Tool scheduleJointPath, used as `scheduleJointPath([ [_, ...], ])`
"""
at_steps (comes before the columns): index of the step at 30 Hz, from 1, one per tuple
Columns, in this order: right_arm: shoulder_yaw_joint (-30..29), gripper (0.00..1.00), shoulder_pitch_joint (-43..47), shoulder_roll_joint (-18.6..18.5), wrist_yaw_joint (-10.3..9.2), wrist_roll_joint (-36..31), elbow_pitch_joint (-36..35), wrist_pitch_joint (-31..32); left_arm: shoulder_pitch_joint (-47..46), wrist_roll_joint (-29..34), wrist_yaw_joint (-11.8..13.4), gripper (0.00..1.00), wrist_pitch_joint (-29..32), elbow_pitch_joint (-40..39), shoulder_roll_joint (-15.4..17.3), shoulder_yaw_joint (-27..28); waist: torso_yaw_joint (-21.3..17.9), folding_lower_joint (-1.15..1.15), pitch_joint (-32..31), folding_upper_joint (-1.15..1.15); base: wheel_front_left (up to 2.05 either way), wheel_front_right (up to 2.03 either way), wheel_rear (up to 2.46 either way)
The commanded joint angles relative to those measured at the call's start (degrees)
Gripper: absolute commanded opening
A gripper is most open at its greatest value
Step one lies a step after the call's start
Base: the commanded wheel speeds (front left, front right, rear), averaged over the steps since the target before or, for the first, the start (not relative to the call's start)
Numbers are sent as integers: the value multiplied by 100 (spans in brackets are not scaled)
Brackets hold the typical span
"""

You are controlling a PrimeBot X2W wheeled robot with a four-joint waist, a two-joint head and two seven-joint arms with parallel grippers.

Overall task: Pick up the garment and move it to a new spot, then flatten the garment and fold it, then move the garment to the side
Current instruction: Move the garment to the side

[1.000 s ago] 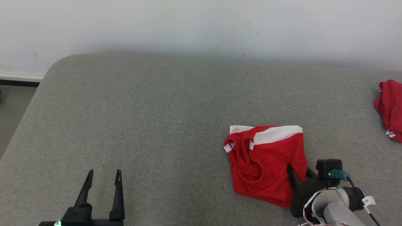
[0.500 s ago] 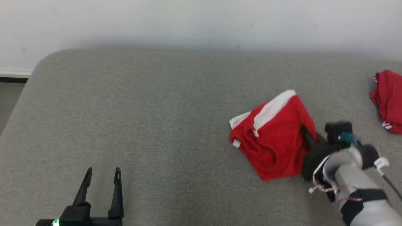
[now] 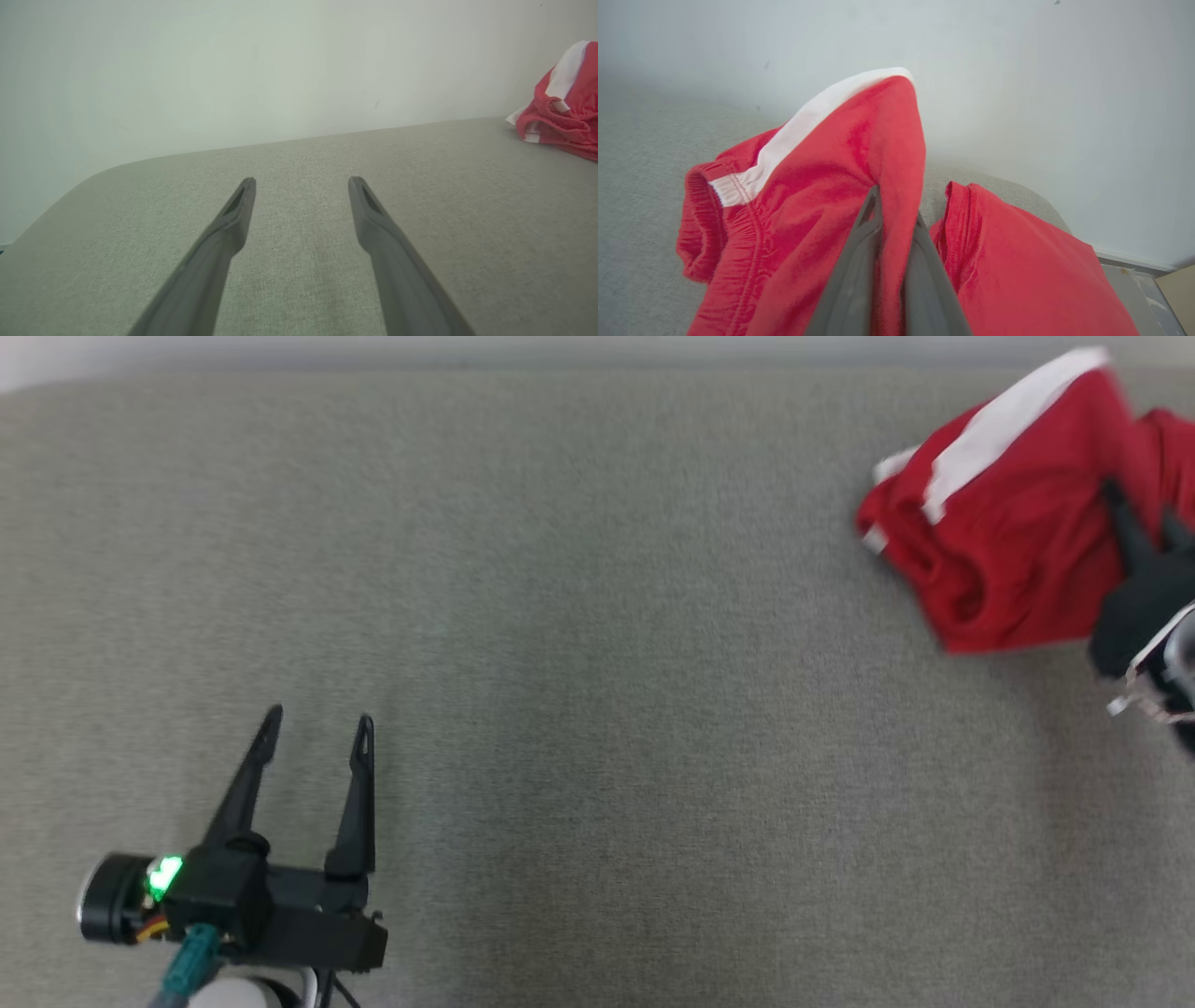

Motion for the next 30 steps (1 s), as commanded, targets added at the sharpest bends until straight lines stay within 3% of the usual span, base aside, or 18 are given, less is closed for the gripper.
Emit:
scheduleJointPath([
  [1,-2,0,-147,-113,-14,53,-29,-7,-151,15,-36,100,-22,-65,66,-1,-364,-1,580,-1,0,0,0],
  [14,-11,0,-949,-854,-15,181,48,30,-502,335,-6,100,346,-1415,514,-7,-1090,-1,1473,-1,0,0,0],
  [30,-62,0,-2007,-1088,-15,-141,856,-230,-370,584,151,100,1199,-2962,930,199,-1453,-1,1984,-1,0,0,0],
])
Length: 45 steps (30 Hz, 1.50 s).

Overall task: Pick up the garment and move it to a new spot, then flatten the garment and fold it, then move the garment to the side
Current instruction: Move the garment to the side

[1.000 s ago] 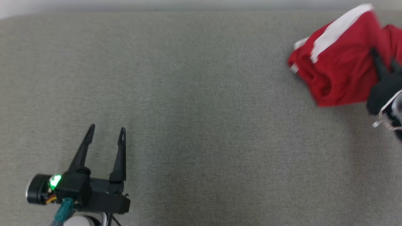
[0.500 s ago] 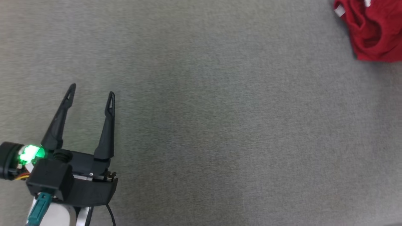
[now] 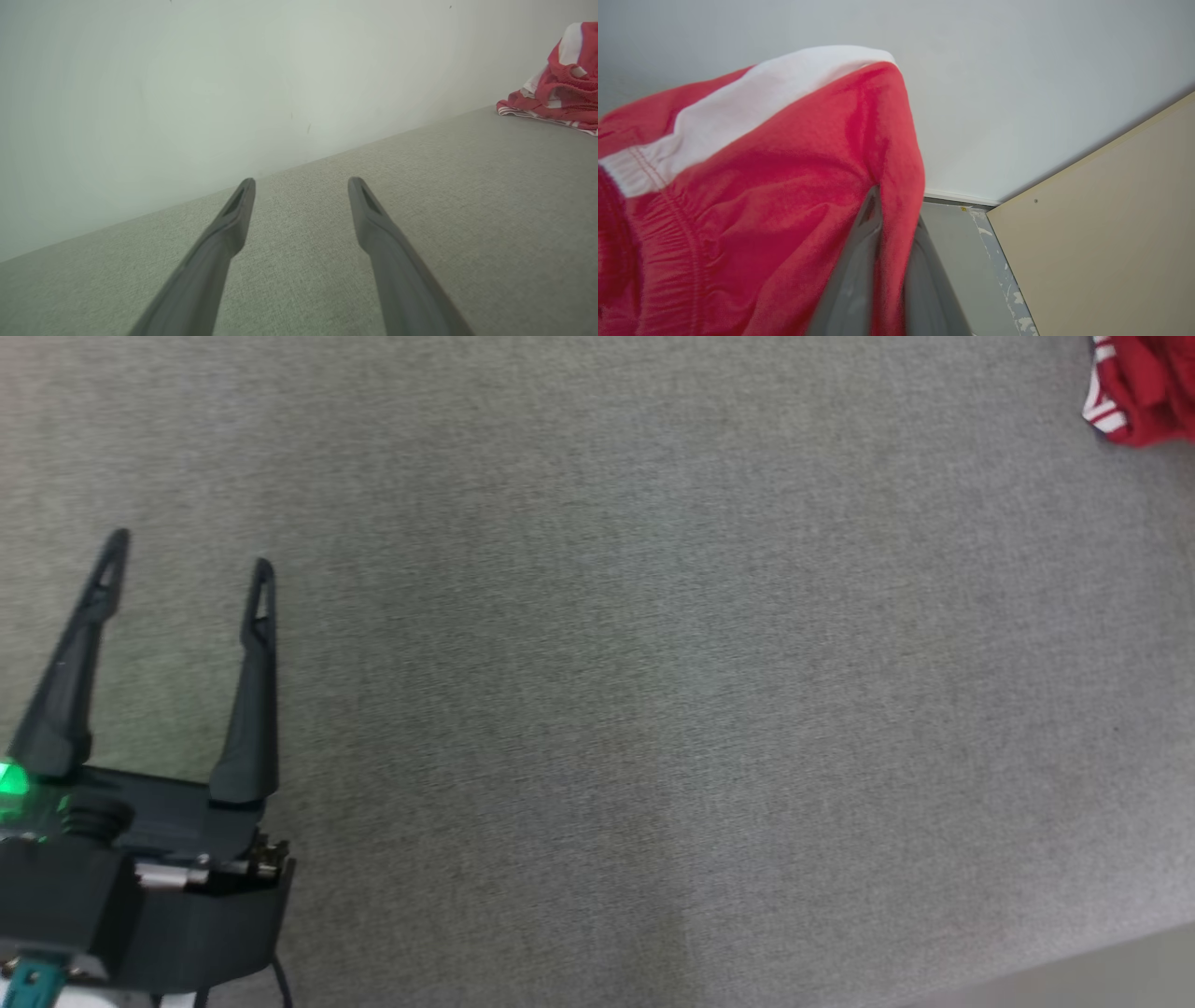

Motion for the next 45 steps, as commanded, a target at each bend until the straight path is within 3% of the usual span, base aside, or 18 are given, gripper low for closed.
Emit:
scheduleJointPath([
  [1,3,0,-92,-49,-14,-85,69,-56,78,39,26,100,51,-113,52,51,-131,-1,124,-1,0,0,0],
  [7,-46,0,-270,166,-14,-106,391,-206,176,42,104,100,200,-372,161,194,-259,-1,178,-1,0,0,0],
  [8,-10,14,-268,202,-14,-125,375,-256,182,47,113,100,212,-381,173,202,-266,-1,177,-1,0,0,0],
  [9,-3,47,-262,232,-14,-116,370,-303,186,47,116,100,218,-385,178,207,-273,-1,172,-1,0,0,0],
  [10,-34,100,-267,250,-14,-62,387,-336,188,46,121,100,224,-382,184,213,-278,-1,166,-1,0,0,0],
  [23,-90,100,-55,299,-15,-168,228,-628,418,-148,322,100,-128,41,7,266,-96,-1,-482,-1,0,0,0],
  [34,-219,100,858,575,-15,-208,-956,-652,1002,-503,520,100,-707,882,-312,382,261,-1,-1633,-1,0,0,0],
  [45,-677,100,2441,1014,-15,-203,-2000,-613,1468,-784,555,100,-1067,1692,-682,204,953,-1,-2603,-1,0,0,0],
])
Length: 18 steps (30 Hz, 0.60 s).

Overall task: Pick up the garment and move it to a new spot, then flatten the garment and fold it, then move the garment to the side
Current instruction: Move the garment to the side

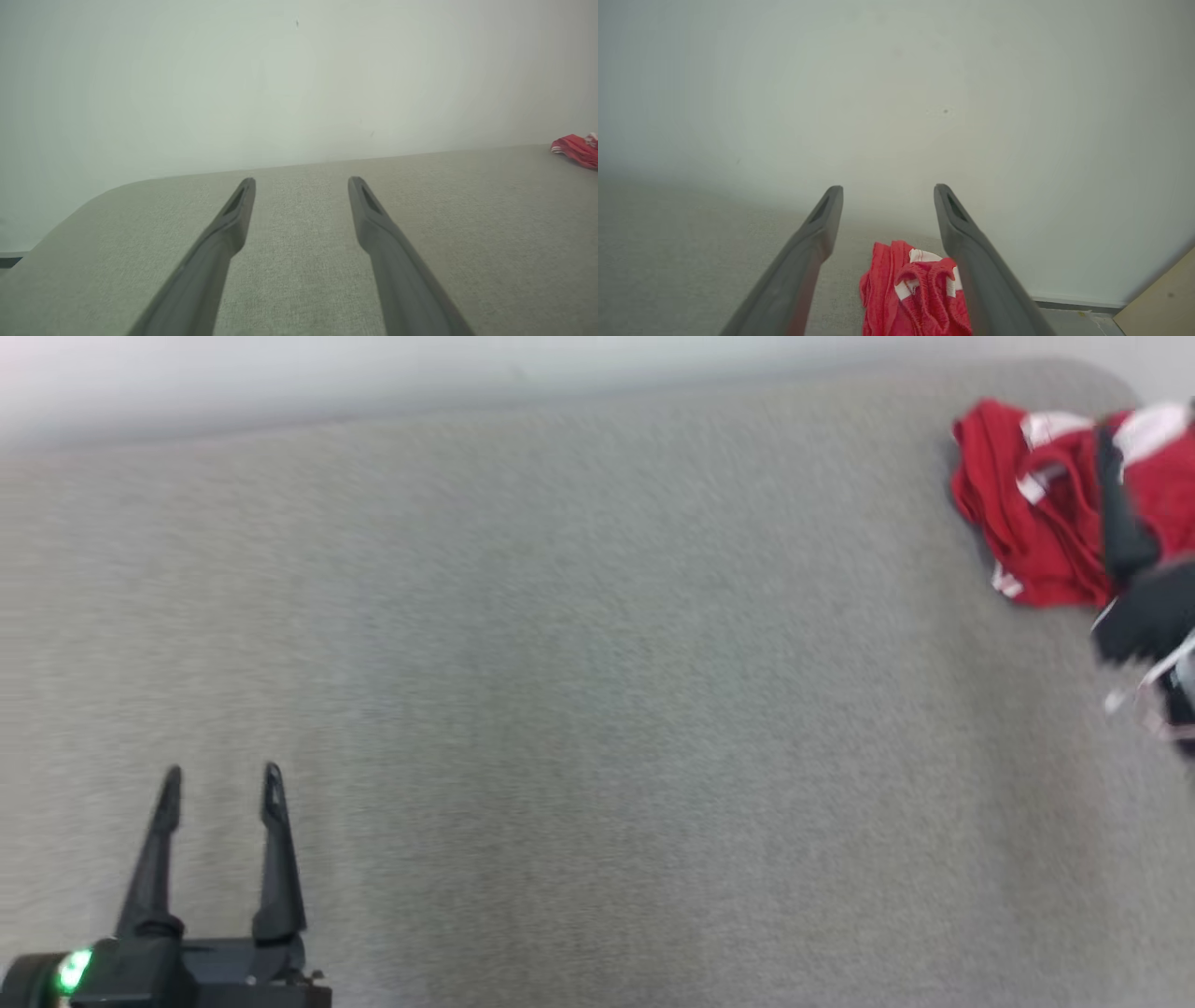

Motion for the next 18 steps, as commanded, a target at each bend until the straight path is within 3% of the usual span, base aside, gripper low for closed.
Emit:
scheduleJointPath([
  [1,-61,100,188,31,-15,-4,-88,-2,79,-4,11,100,-45,62,-19,-24,527,2,-543,1,0,0,0],
  [18,-1272,100,3274,1326,-15,-412,-2474,573,429,-197,-51,100,-185,715,-90,-6,1139,2,-1280,1,0,0,0],
])
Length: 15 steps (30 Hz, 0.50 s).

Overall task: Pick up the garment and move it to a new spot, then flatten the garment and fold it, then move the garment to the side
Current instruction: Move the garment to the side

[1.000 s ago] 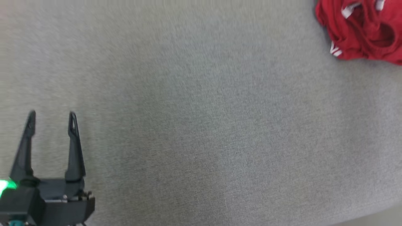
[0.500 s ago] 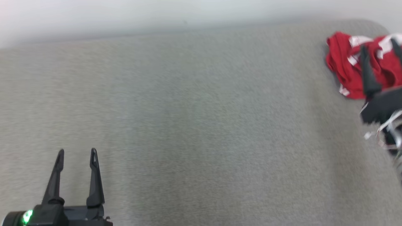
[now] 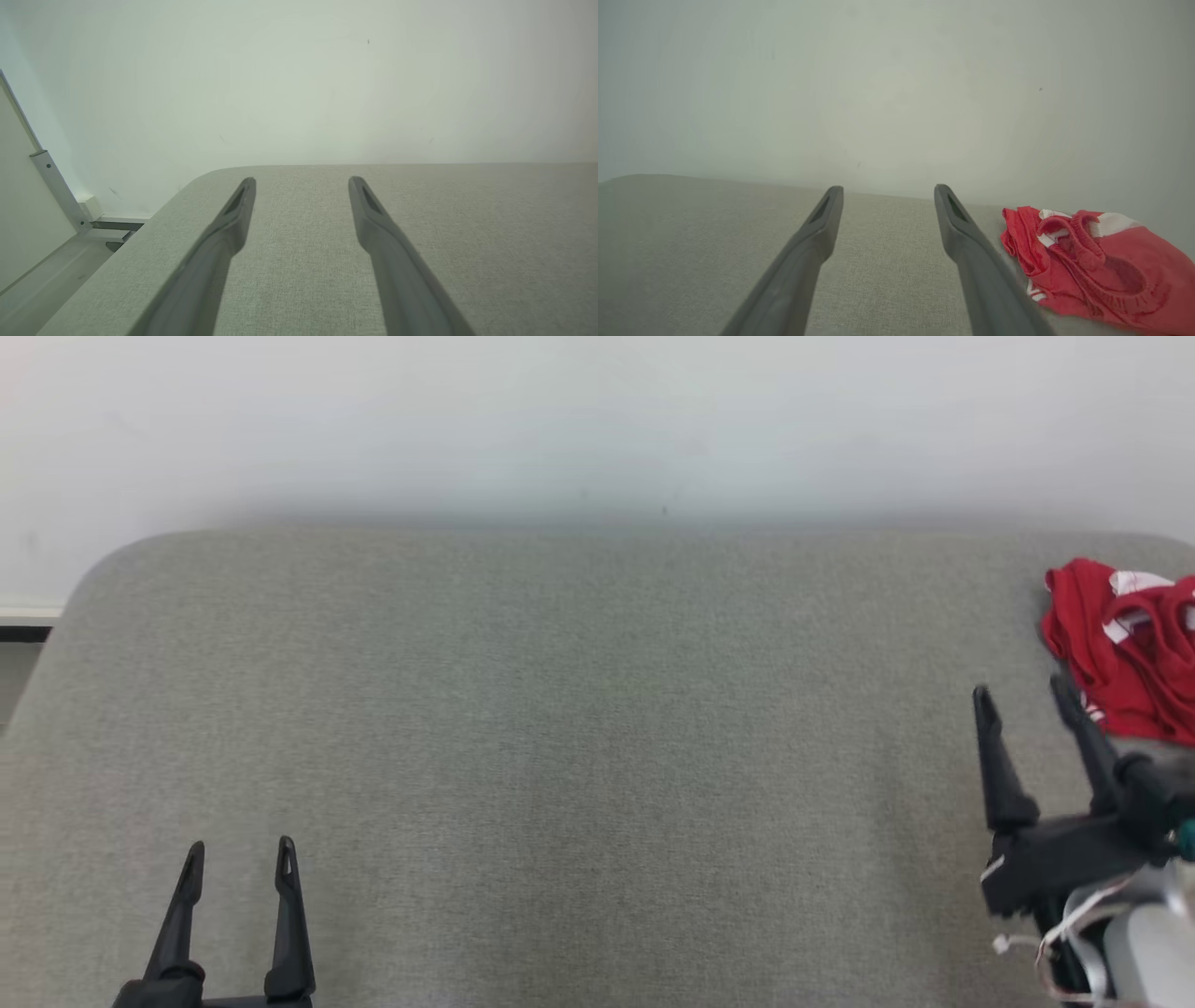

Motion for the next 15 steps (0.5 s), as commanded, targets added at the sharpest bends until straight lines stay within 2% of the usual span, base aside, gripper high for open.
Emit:
scheduleJointPath([
  [1,-60,100,208,99,-17,-54,-145,43,75,-72,-24,100,-36,31,-15,-1,166,1,-182,0,0,0,0],
  [8,-258,100,1133,656,-16,-238,-880,207,78,-91,-58,100,-44,233,-40,-42,182,1,-336,0,0,0,0],
  [15,-356,100,1695,1024,-16,-389,-1134,123,15,-95,-123,100,-57,460,-82,-80,156,1,-433,0,0,0,0],
])
